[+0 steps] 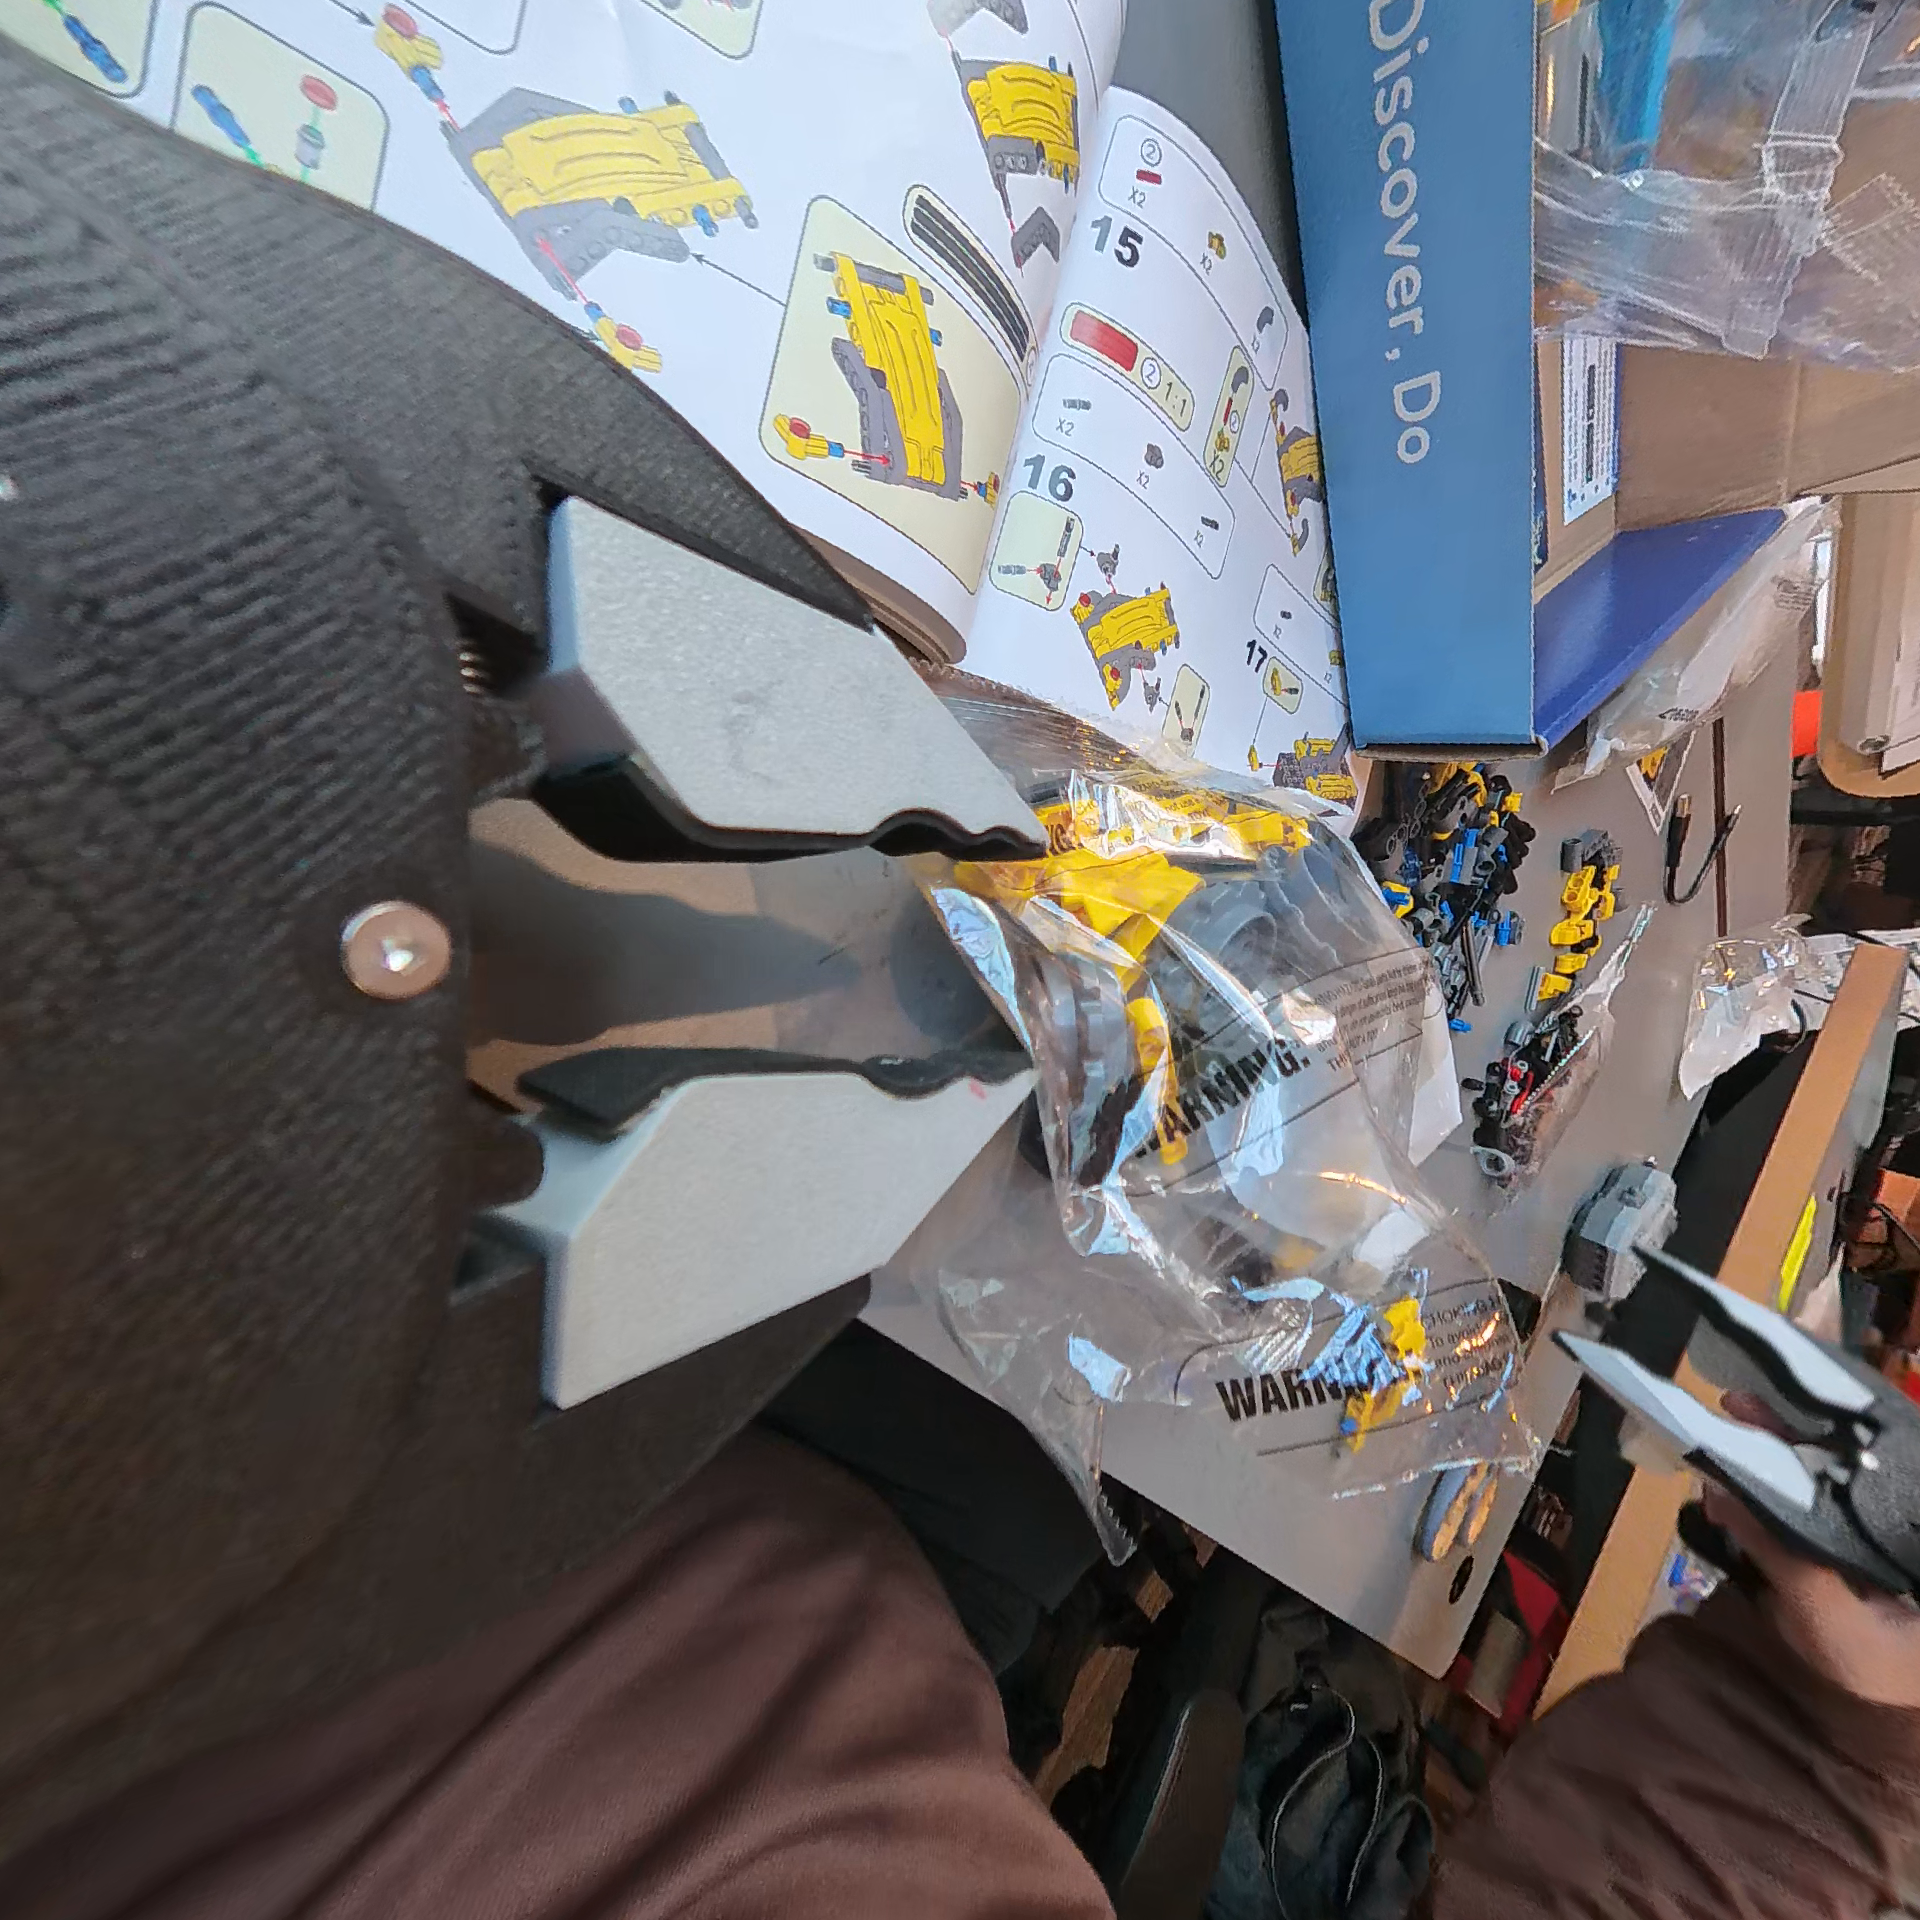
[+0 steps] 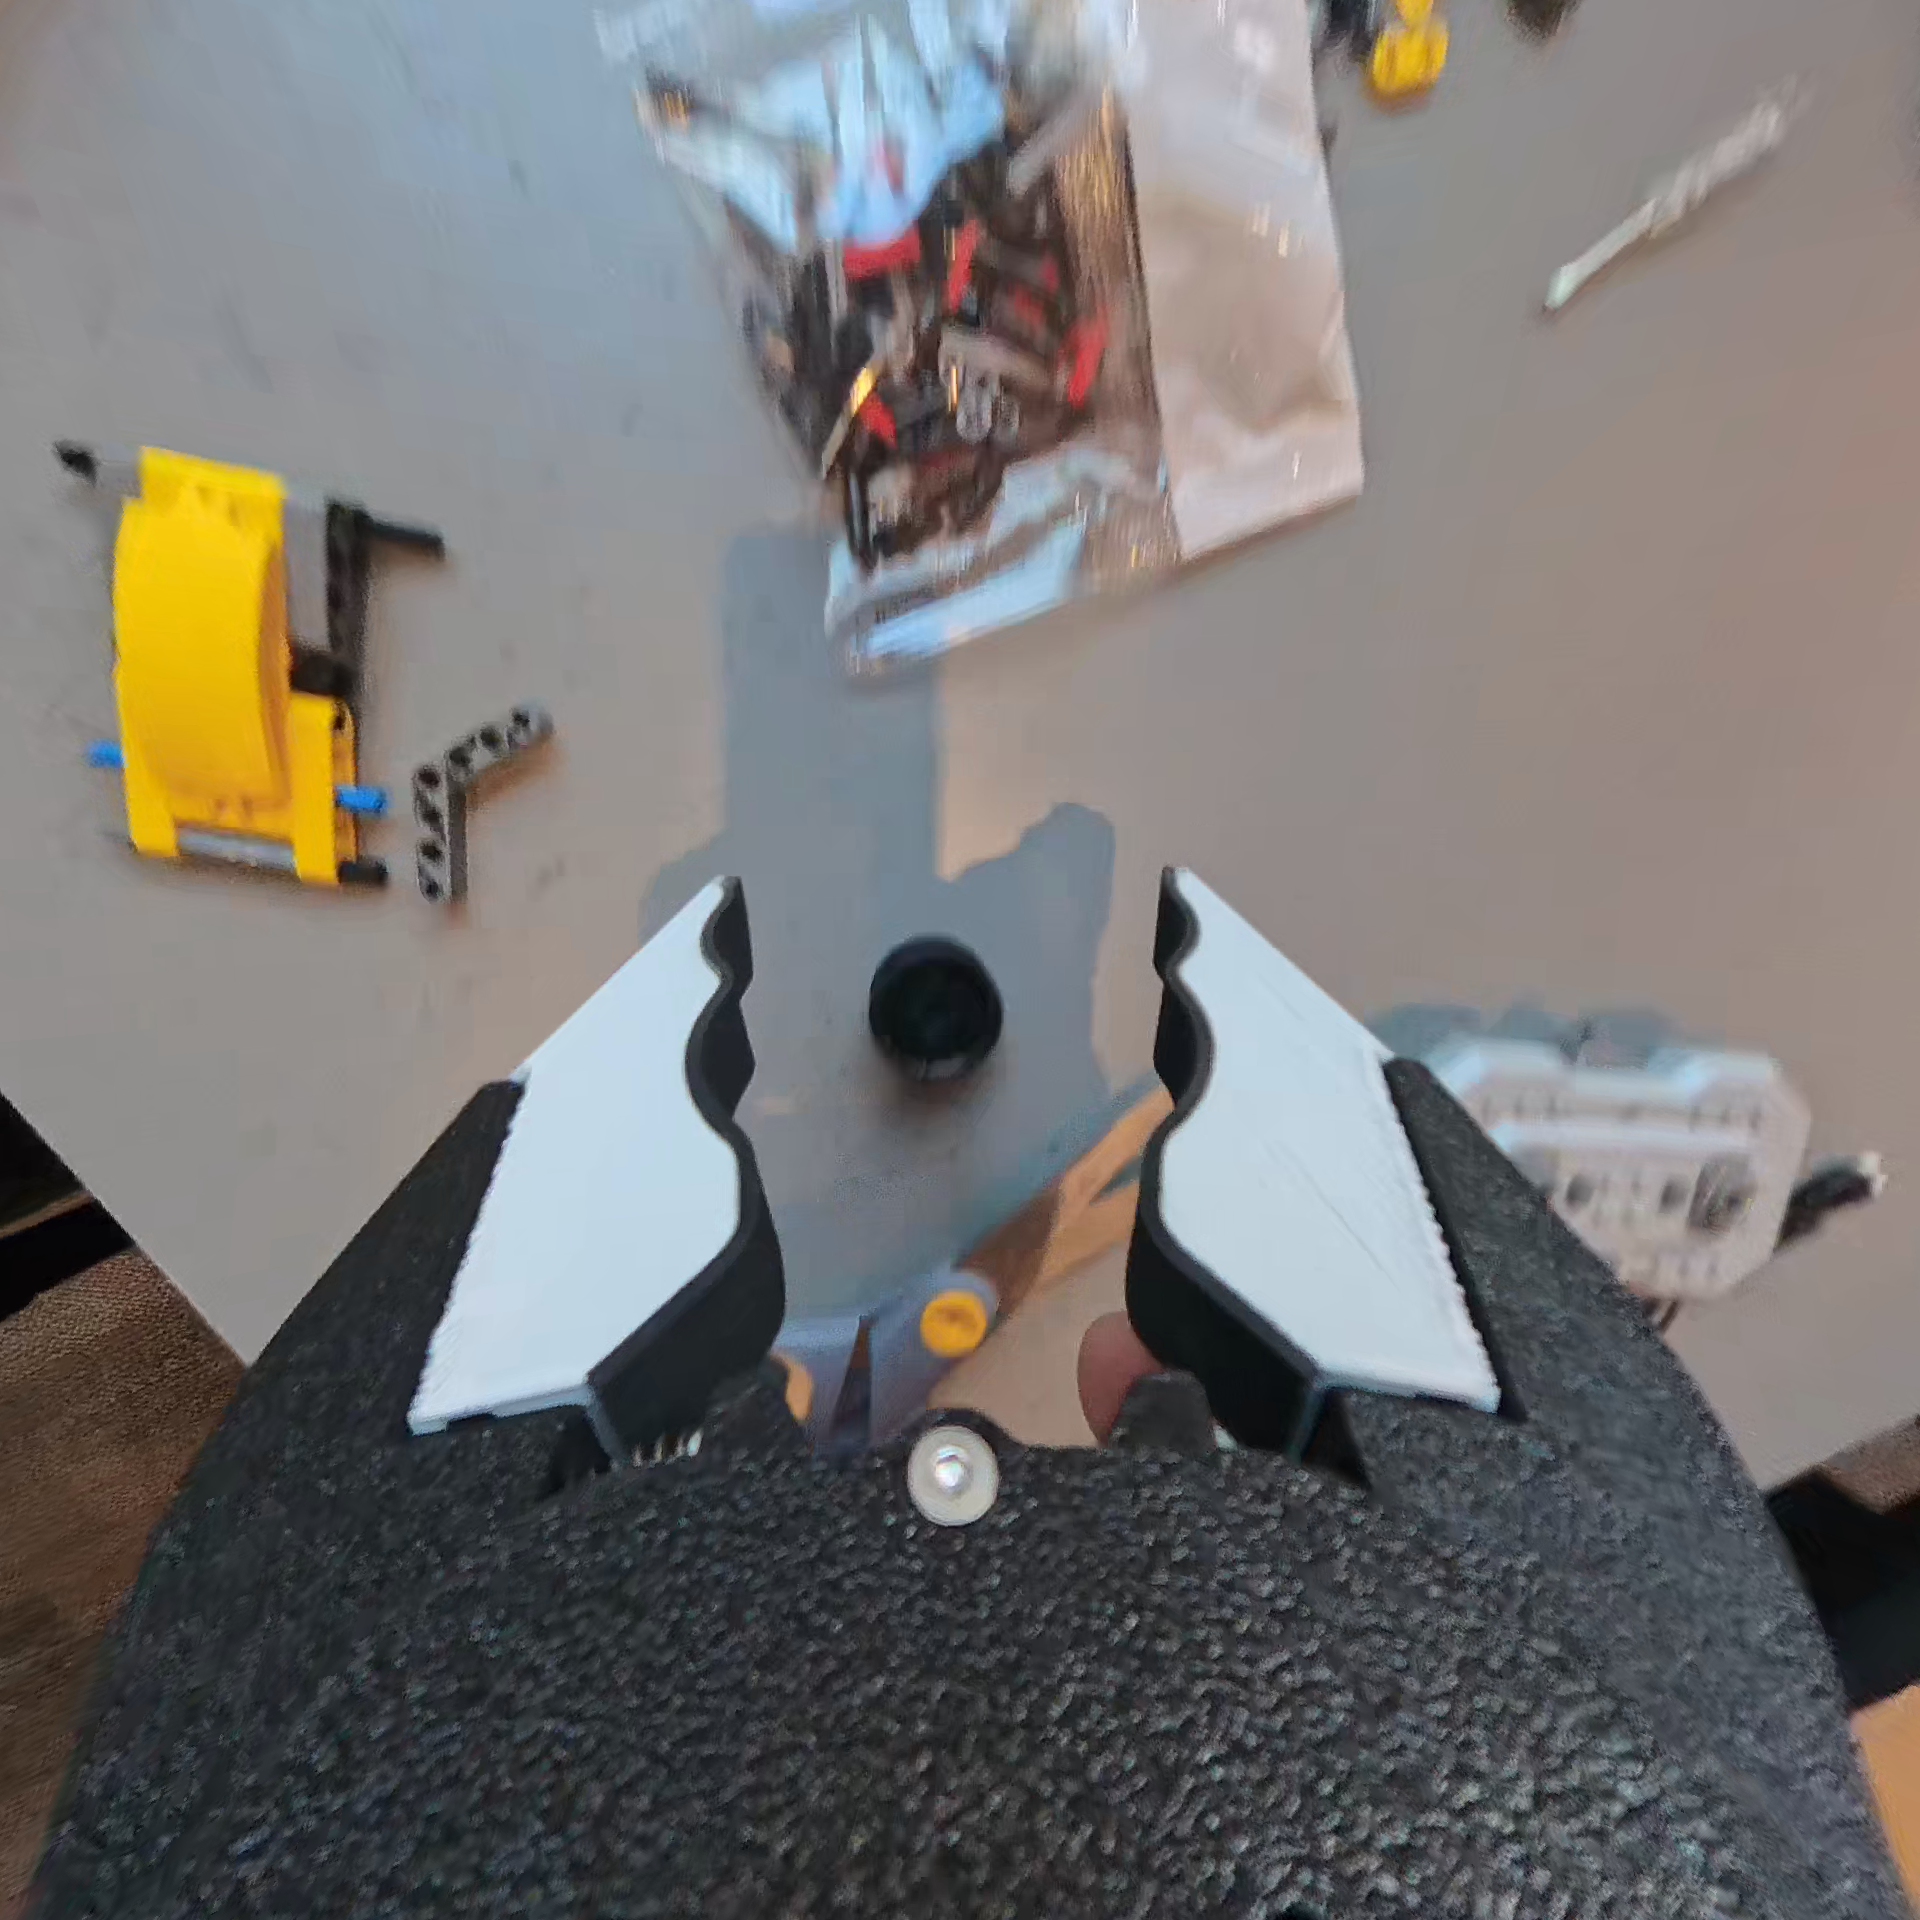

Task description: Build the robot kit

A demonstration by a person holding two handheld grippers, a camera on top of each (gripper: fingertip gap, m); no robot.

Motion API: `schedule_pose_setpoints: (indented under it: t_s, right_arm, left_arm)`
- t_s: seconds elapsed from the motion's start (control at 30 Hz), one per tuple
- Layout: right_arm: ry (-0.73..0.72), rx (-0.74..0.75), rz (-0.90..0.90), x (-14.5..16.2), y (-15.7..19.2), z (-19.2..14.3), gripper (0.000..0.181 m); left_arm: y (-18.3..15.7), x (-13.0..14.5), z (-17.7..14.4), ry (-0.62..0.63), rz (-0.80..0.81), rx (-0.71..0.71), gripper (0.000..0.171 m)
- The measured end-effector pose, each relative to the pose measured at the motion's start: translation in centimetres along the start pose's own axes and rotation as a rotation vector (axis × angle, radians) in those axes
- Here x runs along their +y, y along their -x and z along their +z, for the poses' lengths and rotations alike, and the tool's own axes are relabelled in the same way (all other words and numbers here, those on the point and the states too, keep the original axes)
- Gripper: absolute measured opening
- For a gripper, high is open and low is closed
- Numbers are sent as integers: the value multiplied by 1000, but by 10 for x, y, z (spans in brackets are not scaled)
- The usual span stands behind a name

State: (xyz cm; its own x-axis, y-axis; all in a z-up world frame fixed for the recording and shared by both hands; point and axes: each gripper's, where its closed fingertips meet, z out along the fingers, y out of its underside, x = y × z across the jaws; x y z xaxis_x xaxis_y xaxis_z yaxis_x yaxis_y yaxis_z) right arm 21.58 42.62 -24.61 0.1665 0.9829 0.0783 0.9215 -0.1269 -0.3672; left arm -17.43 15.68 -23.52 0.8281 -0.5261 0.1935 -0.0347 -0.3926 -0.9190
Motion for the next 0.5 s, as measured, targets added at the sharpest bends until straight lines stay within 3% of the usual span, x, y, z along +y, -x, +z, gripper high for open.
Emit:
schedule_pose_setpoints:
  t_s: [0.13, 0.2, 0.3, 0.4, 0.5]
  right_arm:
    - [75, 33, 50, 54, 8, 8, 72]
    - [73, 13, 81, 61, 10, 18, 54]
    - [-7, 11, 102, 45, 3, 23, 32]
    - [-23, 2, 122, 38, -2, 25, 48]
    - [-2, 25, 161, 53, -1, 9, 56]
  left_arm:
    - [0, 0, 0, 1, 2, 3, 33]
    - [0, 0, 0, 3, -2, 7, 33]
    - [0, 0, 1, 5, -4, 5, 33]
    - [0, 1, 1, 7, 1, -1, 33]
    - [0, 1, 1, 6, 1, -2, 33]
